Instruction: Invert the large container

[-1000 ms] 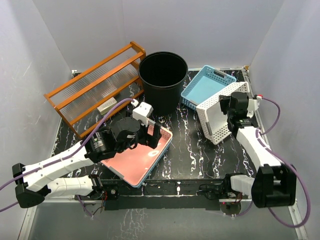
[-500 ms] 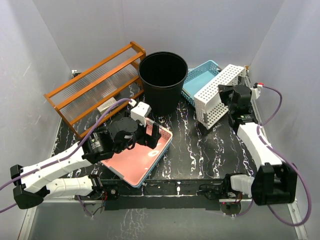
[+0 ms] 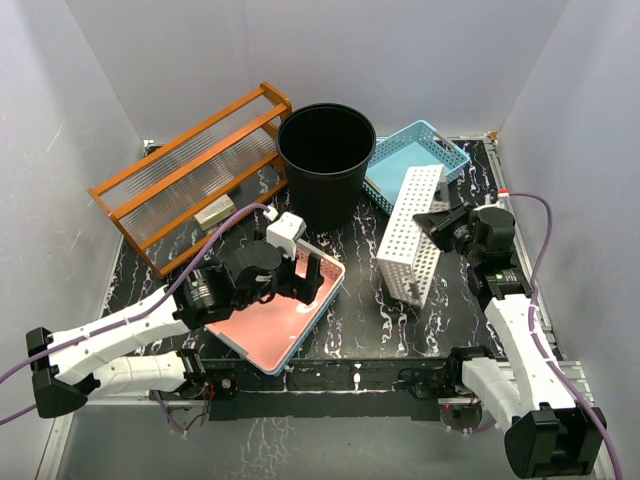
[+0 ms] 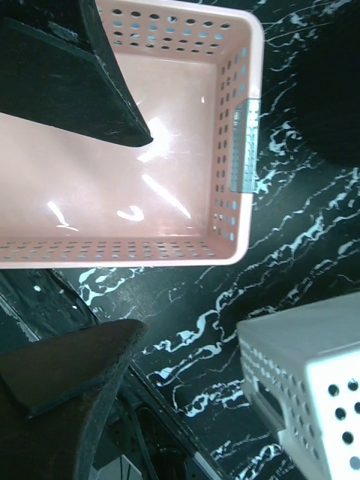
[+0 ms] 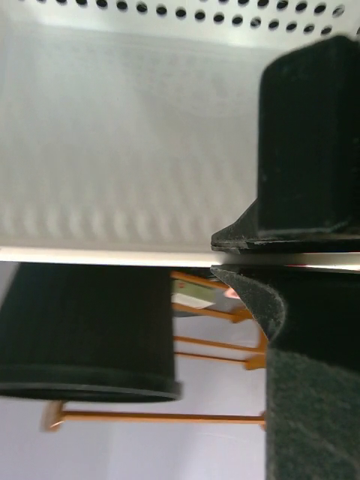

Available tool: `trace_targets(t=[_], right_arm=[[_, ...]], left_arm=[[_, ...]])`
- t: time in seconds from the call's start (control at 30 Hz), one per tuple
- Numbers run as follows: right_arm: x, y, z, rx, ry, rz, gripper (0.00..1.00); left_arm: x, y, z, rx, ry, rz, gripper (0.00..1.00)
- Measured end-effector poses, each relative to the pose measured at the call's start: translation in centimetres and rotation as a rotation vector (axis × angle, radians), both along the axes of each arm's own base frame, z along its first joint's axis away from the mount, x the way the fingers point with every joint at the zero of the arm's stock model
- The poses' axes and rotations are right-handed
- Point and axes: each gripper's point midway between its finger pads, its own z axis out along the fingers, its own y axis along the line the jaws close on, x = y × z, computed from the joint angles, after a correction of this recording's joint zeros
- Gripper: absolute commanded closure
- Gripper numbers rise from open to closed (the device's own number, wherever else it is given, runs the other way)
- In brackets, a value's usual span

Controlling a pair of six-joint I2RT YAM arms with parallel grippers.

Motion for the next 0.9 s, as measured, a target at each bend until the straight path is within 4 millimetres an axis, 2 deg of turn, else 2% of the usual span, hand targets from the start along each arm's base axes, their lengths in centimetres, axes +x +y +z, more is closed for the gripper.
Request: trace_targets(t=[0.13,0.2,0.53,0.73,0.9], right_arm=[[-1.6,2.3,-2.3,0.058,0.061,0.136,1.0],[-2.4,3.2,-2.6,0.099,0.084,0.178,1.0],[-5.8,6.3,-2.0,0.358,0.113,0.322,1.0],[-6.5,7.2,-1.7,0.448,0.105,0.377,1.0],[-7.3,7.8,-2.9,0.519,0.099,0.428,1.0]], left_arm=[[-0.3,0.6,-1.8,0.022,0.029,0.011,0.01],[-0.5,1.0,-2.5,0.028,0.039,0.018,0.01],[0.1,1.2,-2.8,0.029,0.045,0.038,0.01],[1.4,1.7,-3.0,0.007,0.063,0.07,0.01],[2.1,2.1,-2.2,-0.034,0.06,0.088,0.01]])
